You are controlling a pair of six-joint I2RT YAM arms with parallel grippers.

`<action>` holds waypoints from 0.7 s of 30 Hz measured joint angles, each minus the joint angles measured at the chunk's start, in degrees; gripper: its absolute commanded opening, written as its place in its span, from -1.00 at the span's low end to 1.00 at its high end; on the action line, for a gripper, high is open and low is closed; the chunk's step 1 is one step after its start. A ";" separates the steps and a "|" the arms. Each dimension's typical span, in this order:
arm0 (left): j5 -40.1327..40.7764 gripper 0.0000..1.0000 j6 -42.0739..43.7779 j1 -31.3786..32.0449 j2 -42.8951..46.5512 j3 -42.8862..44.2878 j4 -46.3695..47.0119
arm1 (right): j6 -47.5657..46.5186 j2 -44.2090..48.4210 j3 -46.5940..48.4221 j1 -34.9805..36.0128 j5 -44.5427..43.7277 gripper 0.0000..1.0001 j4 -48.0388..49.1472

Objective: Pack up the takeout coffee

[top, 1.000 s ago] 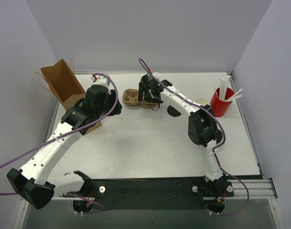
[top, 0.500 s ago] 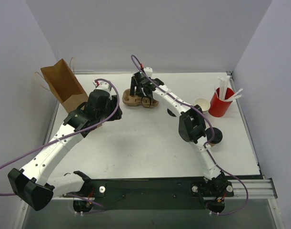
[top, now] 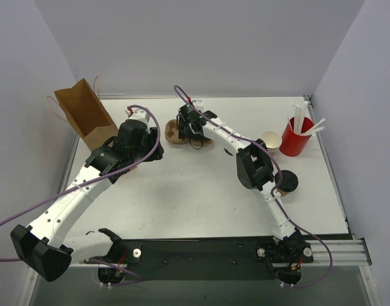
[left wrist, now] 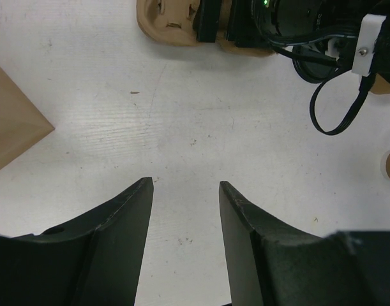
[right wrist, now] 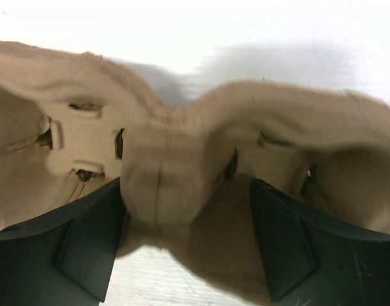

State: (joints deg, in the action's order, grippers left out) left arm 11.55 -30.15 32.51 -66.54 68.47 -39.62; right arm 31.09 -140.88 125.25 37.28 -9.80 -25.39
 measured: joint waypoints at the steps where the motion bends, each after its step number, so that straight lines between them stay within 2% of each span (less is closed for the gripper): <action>1: 0.00 0.12 0.02 0.00 0.00 -0.02 0.02 | -0.26 0.52 -1.66 0.00 0.00 0.42 -0.07; 11: -0.02 0.12 0.15 0.00 0.04 -0.66 0.42 | -4.50 8.31 -14.29 -0.61 -0.24 0.37 -1.29; 21: -0.02 0.12 0.37 -0.11 0.09 -1.16 0.81 | -6.19 9.07 -9.84 -1.20 -0.20 0.43 -3.89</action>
State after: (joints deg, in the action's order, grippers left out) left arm 11.53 -29.78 32.40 -66.46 67.31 -38.81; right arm 24.91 -131.81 115.42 36.07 -10.00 -29.28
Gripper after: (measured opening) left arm 0.561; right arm 0.725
